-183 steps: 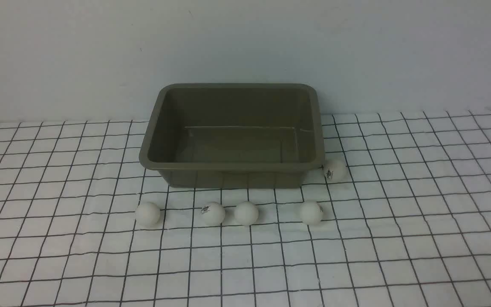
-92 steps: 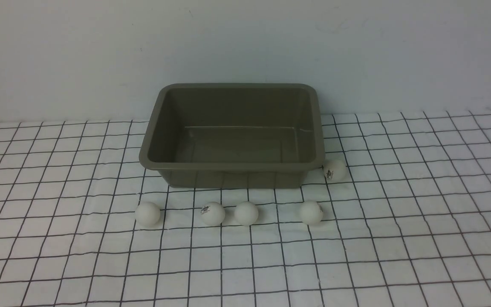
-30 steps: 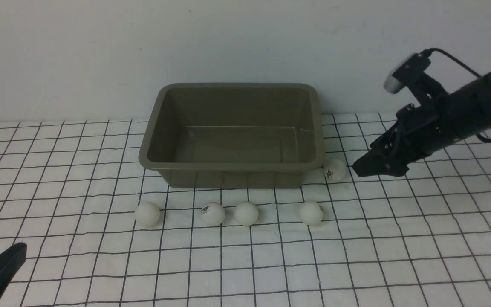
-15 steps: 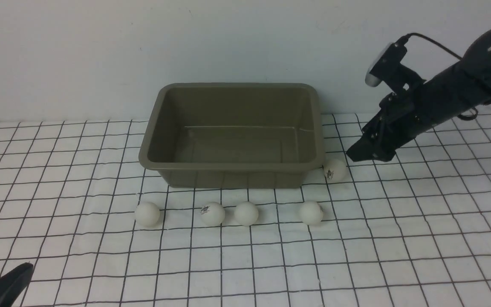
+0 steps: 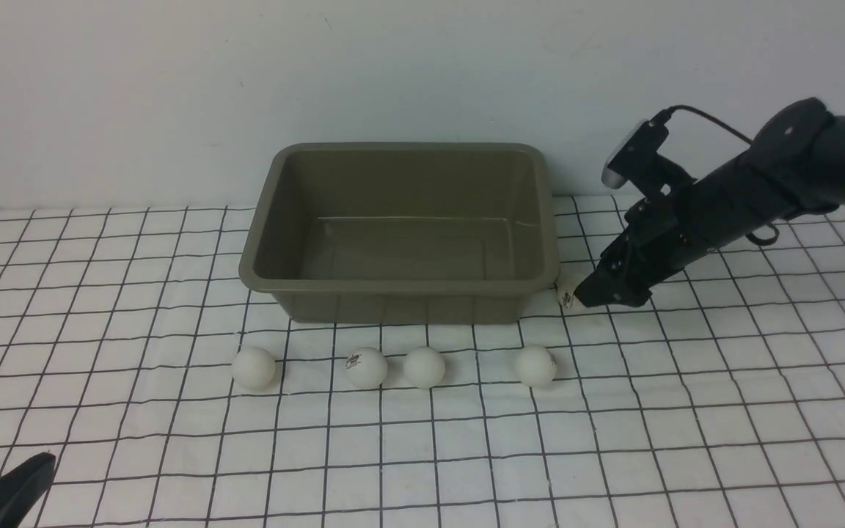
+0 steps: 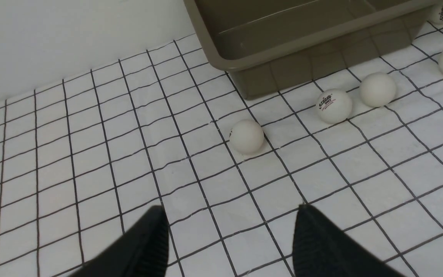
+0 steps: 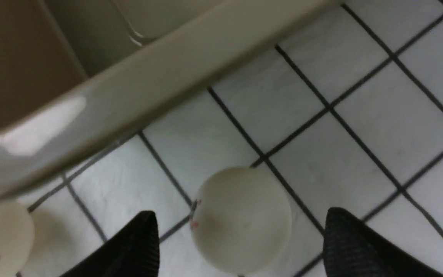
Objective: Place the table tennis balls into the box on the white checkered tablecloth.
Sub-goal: 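Reach for and grasp a ping pong ball on the table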
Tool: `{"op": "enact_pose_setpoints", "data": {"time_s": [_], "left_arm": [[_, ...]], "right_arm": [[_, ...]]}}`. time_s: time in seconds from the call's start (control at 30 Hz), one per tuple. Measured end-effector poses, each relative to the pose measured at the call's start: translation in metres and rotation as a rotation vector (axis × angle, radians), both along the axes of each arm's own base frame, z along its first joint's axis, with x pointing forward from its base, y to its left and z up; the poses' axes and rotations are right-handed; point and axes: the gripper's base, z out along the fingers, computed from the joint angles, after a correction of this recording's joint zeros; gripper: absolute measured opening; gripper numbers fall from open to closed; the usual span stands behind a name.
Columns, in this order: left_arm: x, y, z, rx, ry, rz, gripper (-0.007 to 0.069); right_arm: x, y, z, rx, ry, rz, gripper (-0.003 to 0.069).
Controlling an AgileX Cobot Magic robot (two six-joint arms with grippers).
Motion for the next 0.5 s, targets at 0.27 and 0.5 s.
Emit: {"op": "enact_pose_setpoints", "data": {"time_s": [0.27,0.5], "left_arm": [[-0.001,0.000,-0.001,0.010,0.014,-0.002,0.0395],[-0.001,0.001,-0.001,0.015,0.015,-0.001,0.0395]], "right_arm": [[0.009,0.009,-0.019,-0.011,-0.008,-0.018,0.0512],[0.011,0.011,-0.025,0.004,0.003,-0.047,0.0412]]}}
